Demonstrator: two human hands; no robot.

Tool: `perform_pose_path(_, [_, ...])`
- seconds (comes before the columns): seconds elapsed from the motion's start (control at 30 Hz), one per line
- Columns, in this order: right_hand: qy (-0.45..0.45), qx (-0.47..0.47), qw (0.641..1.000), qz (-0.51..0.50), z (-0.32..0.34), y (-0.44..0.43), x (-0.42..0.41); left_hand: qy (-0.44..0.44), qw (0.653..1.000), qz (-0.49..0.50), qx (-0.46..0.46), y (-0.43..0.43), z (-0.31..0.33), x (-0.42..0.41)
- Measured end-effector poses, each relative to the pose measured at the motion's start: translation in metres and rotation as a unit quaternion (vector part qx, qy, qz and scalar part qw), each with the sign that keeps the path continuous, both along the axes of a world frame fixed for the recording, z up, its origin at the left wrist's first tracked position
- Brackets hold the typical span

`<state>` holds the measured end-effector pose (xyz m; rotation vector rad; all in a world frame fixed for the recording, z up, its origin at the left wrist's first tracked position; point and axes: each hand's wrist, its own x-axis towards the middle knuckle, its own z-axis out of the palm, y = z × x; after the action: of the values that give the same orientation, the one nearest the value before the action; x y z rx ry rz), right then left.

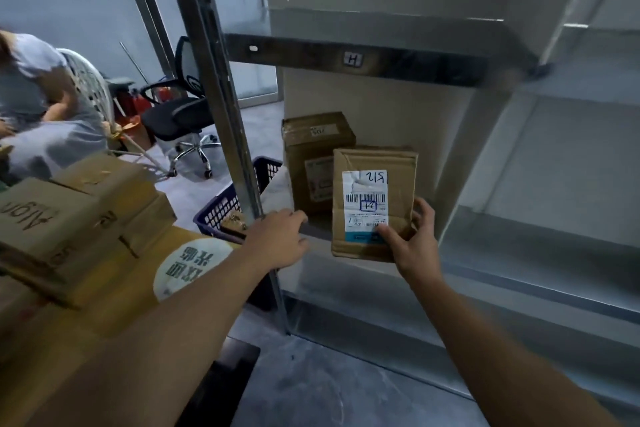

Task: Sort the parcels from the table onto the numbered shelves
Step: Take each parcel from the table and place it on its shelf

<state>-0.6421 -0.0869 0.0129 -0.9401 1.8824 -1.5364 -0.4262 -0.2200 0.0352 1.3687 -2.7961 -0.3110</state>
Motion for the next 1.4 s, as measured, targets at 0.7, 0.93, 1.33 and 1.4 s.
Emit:
perform_pose_path(0.7, [-0.006, 0.003, 0.990, -0.143, -0.018, -0.026, 0.010, 0.100, 0.992, 0.049, 0.054, -0.108, -0.018, -0.007])
perform_pose_path(0.93, [0.028, -0.002, 0.984, -0.173, -0.013, -0.055, 0.009, 0.122, 0.989, 0.016, 0.085, -0.119, -0.020, -0.001])
perform_pose_path(1.33, [0.023, 0.060, 0.987, -0.146, -0.017, -0.077, -0.010, 0.096, 0.987, -0.066, 0.108, -0.109, -0.036, -0.005])
perform_pose_path(1.4, [0.017, 0.071, 0.987, -0.144, -0.018, -0.079, -0.012, 0.097, 0.986, -0.065, 0.118, -0.108, -0.039, -0.008])
